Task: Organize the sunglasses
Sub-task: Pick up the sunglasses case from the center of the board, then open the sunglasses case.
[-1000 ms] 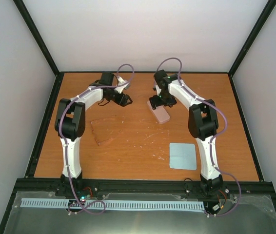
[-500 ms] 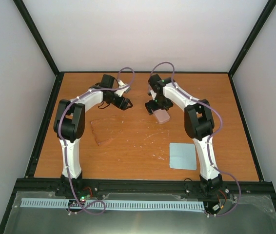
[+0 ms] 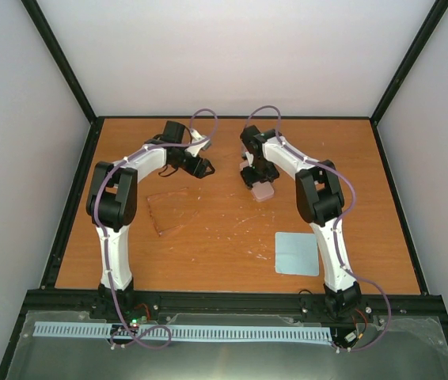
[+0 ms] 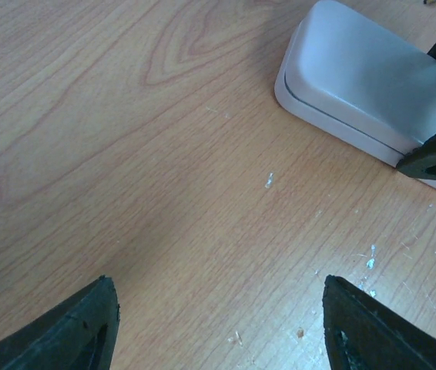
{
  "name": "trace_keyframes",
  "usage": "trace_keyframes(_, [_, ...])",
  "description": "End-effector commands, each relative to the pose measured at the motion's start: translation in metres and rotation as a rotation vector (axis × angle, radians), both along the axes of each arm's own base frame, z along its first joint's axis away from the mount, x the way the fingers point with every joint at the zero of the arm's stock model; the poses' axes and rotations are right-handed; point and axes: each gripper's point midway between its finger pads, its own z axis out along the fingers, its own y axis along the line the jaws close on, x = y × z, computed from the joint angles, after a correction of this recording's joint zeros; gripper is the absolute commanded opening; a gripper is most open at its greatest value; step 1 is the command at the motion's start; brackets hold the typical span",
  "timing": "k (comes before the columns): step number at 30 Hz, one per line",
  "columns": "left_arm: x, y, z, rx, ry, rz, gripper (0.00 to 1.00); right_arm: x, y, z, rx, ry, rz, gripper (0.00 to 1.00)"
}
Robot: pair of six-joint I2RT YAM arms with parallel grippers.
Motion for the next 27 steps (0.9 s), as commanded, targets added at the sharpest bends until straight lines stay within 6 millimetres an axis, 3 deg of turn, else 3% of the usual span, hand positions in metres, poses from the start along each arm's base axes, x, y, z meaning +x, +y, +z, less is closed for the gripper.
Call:
trace_keyframes(1, [0.001,-0.007,0.02,-0.047,-0.032,-0.013,0.71,0.004,0.004,0.016,0.026,-0.024,-0.005,0.66])
trace_keyframes(5, [-0.002,-0.013,0.026,-0.086,-0.024,-0.031,0.63,0.005,0.006,0.042,0.058,-0.067,-0.007,0.4])
trace_keyframes(8, [-0.007,-0.023,0.037,-0.13,-0.022,-0.058,0.57,0.002,0.012,0.061,0.129,-0.071,-0.006,0.36])
trace_keyframes(15, [-0.033,-0.059,0.089,-0.26,-0.091,-0.173,0.5,-0.015,0.035,0.098,0.489,0.006,-0.001,0.35])
trace_keyframes(19, [-0.037,-0.071,0.111,-0.296,-0.147,-0.203,0.49,-0.029,0.05,0.114,0.648,0.051,0.04,0.36])
trace_keyframes(27, [-0.032,-0.088,0.108,-0.308,-0.135,-0.226,0.48,-0.039,0.069,0.143,0.815,0.063,0.089,0.37])
